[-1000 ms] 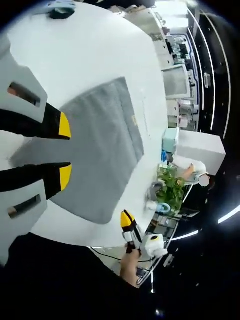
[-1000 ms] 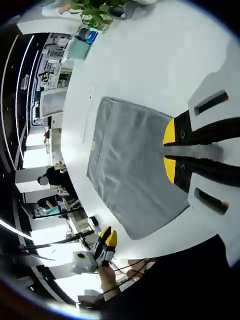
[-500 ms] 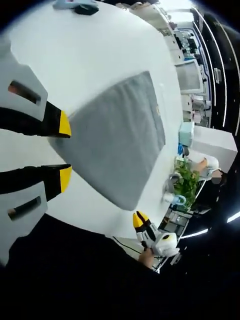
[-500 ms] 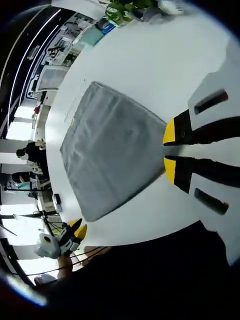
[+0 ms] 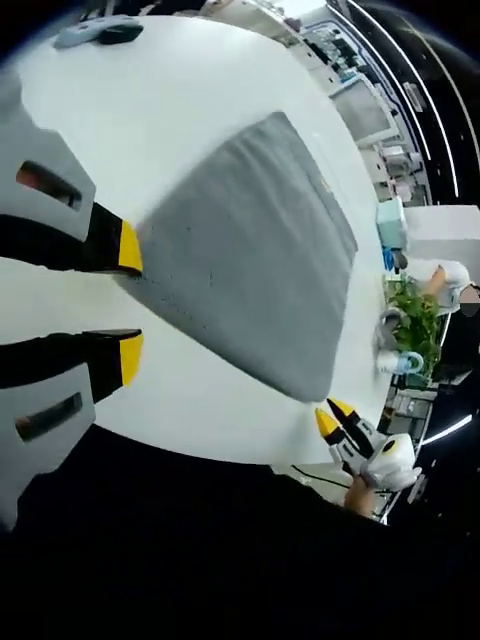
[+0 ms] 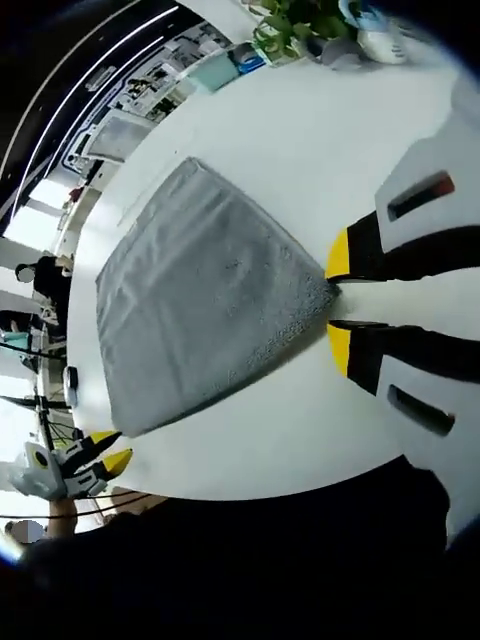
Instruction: Fold the towel on the table until its edges align and the towel forms a compact rectangular stack.
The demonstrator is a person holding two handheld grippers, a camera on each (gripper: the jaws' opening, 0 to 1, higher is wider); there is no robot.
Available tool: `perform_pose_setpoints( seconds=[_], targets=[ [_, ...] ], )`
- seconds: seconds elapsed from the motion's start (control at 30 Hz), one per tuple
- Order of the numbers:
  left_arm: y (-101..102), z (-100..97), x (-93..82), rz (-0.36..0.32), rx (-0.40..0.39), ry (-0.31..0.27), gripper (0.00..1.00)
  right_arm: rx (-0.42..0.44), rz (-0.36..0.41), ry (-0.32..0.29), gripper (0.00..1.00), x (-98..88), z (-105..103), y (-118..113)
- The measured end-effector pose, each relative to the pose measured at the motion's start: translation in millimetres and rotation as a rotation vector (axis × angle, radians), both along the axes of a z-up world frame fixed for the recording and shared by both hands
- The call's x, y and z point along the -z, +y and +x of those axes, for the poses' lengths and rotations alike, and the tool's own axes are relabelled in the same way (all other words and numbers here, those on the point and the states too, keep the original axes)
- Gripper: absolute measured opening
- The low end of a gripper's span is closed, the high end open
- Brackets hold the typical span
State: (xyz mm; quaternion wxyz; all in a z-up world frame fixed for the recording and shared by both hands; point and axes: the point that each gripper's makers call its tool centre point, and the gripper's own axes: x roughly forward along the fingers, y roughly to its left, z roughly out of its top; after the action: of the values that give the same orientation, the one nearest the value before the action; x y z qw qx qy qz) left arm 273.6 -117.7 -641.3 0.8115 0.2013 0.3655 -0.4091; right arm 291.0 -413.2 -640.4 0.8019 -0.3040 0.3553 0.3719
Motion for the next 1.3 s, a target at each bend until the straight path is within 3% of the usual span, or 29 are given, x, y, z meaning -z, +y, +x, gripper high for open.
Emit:
perform_pose_setpoints(
  seconds=[0.17,0.4,0.63,0.73,1.1,1.3],
  targets=[
    [5,10.9,-5.2,0.069,0.016,-0.077,0.21,-0.015,-0.011,-0.017,0.13,-1.2,5,-2],
    [7,8.2,7.4,0.170,0.074,-0.046,0.20,-0.058,-0.044,-0.002,0.12,5.3,3,-7],
    [0,11.0,9.6,0.167,0.072,-0.028,0.18,-0.108,-0.030,-0.051,0.09,-4.2,0,3],
    [0,9.8,11.5,0.177,0.082,-0.020,0.17,-0.141,-0.085,-0.052,0.09,2.3,1,3],
    [1,11.2,12.9,0.164,0.064,-0.006,0.15,-0.101,-0.084,0.003,0.05,14.2,4,-2],
    [2,15.0,14.3,0.145,0.035,0.006,0.12,-0.050,-0.039,0.032,0.02,18.5,3,-2]
  ],
)
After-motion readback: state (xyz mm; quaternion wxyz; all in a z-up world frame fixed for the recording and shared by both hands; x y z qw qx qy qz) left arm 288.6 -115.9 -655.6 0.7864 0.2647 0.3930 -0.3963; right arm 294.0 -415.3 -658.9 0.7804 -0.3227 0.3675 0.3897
